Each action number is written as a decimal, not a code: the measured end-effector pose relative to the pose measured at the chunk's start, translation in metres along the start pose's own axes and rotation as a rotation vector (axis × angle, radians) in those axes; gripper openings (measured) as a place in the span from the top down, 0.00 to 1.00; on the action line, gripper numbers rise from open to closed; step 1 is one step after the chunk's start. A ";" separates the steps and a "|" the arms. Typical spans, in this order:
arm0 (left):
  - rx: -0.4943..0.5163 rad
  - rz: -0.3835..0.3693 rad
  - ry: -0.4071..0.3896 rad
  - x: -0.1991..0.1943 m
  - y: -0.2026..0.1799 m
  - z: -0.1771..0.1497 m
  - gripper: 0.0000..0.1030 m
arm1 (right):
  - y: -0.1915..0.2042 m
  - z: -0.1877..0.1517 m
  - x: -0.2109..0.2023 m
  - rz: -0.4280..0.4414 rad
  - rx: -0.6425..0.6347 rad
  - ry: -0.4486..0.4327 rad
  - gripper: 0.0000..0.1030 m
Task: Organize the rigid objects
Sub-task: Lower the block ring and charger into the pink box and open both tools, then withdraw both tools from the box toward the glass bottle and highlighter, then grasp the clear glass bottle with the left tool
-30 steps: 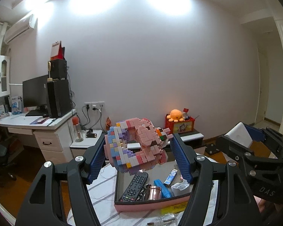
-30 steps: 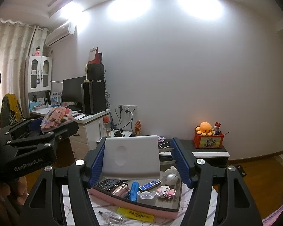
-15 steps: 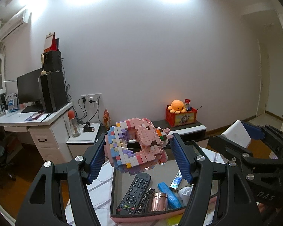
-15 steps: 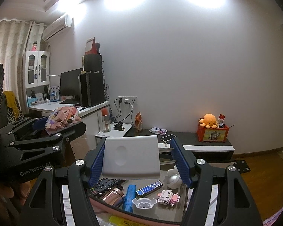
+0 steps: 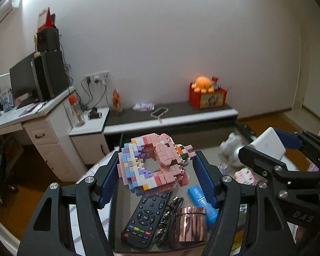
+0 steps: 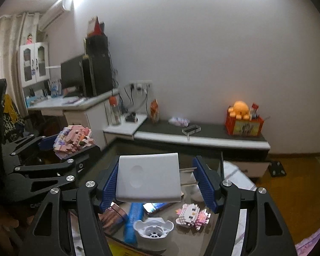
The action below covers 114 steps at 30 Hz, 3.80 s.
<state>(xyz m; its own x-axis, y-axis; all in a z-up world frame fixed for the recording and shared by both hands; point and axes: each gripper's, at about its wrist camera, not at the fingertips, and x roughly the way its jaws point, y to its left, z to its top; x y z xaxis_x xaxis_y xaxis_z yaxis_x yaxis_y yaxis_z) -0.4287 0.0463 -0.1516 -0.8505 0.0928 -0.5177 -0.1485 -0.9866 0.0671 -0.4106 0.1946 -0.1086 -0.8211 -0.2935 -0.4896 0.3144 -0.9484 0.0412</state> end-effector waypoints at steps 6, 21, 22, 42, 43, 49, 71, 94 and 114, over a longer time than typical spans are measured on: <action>0.012 0.029 0.097 0.034 -0.002 -0.019 0.34 | -0.010 -0.017 0.039 0.002 0.024 0.095 0.34; -0.050 0.087 0.063 0.011 0.011 -0.011 0.02 | -0.012 -0.017 0.020 -0.015 0.036 0.053 0.17; -0.055 0.087 0.055 0.005 0.012 -0.010 0.01 | -0.011 -0.015 0.012 -0.016 0.036 0.045 0.17; -0.084 0.089 -0.151 -0.195 0.006 -0.025 0.00 | 0.036 -0.018 -0.160 -0.035 -0.003 -0.187 0.00; -0.085 0.090 -0.161 -0.204 0.005 -0.030 0.00 | 0.037 -0.021 -0.167 -0.034 -0.004 -0.198 0.00; -0.084 0.080 -0.183 -0.242 0.004 -0.045 0.00 | 0.047 -0.038 -0.204 -0.038 -0.008 -0.221 0.00; -0.010 -0.015 0.053 -0.179 -0.033 -0.081 0.00 | 0.012 -0.076 -0.195 -0.111 0.071 -0.073 0.00; -0.128 -0.088 0.384 -0.012 -0.045 -0.126 0.07 | -0.046 -0.122 -0.074 -0.097 0.160 0.224 0.00; -0.124 -0.023 0.336 -0.054 0.034 -0.150 0.27 | 0.024 -0.114 -0.024 -0.028 0.145 0.347 0.00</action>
<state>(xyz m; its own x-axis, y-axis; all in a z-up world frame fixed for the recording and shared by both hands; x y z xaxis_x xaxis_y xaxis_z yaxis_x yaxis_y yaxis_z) -0.3118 -0.0121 -0.2492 -0.6308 0.0860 -0.7711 -0.0859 -0.9955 -0.0408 -0.3292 0.1923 -0.1957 -0.6102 -0.2327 -0.7573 0.2031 -0.9699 0.1345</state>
